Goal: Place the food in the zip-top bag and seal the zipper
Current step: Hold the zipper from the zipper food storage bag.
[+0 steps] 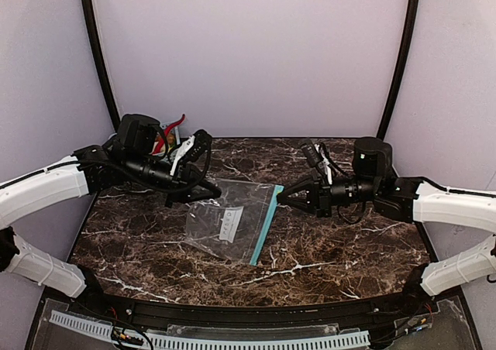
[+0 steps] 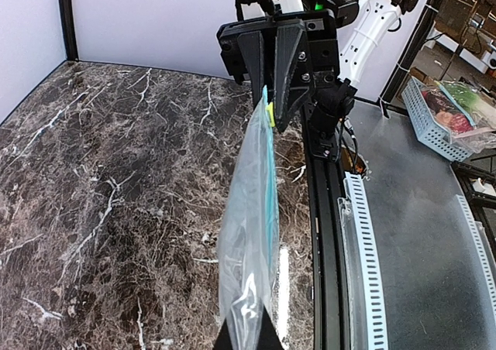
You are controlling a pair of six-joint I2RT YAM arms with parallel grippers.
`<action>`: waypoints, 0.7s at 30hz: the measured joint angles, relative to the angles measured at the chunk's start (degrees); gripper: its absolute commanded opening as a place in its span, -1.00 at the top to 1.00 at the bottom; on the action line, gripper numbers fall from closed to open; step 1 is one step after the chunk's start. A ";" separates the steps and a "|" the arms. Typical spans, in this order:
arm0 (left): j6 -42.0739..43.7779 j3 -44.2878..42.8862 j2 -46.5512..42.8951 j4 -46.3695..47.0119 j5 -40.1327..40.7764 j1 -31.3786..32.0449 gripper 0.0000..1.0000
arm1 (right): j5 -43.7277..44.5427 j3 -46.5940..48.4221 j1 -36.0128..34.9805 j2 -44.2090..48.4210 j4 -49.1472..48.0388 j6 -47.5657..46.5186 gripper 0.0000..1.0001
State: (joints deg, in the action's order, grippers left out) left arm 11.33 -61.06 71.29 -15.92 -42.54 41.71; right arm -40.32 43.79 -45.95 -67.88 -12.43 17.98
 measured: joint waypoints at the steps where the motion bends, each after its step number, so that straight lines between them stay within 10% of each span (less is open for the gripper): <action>1: 0.00 0.00 0.02 0.00 0.07 -0.07 0.99 | -0.02 0.00 0.00 0.00 0.00 -0.02 0.99; 6: 0.02 0.00 0.48 -0.02 0.76 -0.09 0.74 | 0.04 0.00 0.00 0.24 0.26 -0.22 1.00; 11: 0.66 -0.70 0.83 -0.55 2.38 -0.09 -0.45 | 0.07 0.28 0.00 1.03 2.03 -0.63 1.00; 21: 1.95 -3.91 -0.13 -1.25 10.49 -0.09 -0.87 | 1.18 9.64 -1.22 -0.11 14.91 -5.29 1.00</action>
State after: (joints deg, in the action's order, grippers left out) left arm 13.28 -64.97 71.16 -17.17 -32.05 41.63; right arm -39.13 53.43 -47.18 -67.99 2.48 12.69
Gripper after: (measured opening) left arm 0.919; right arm 0.044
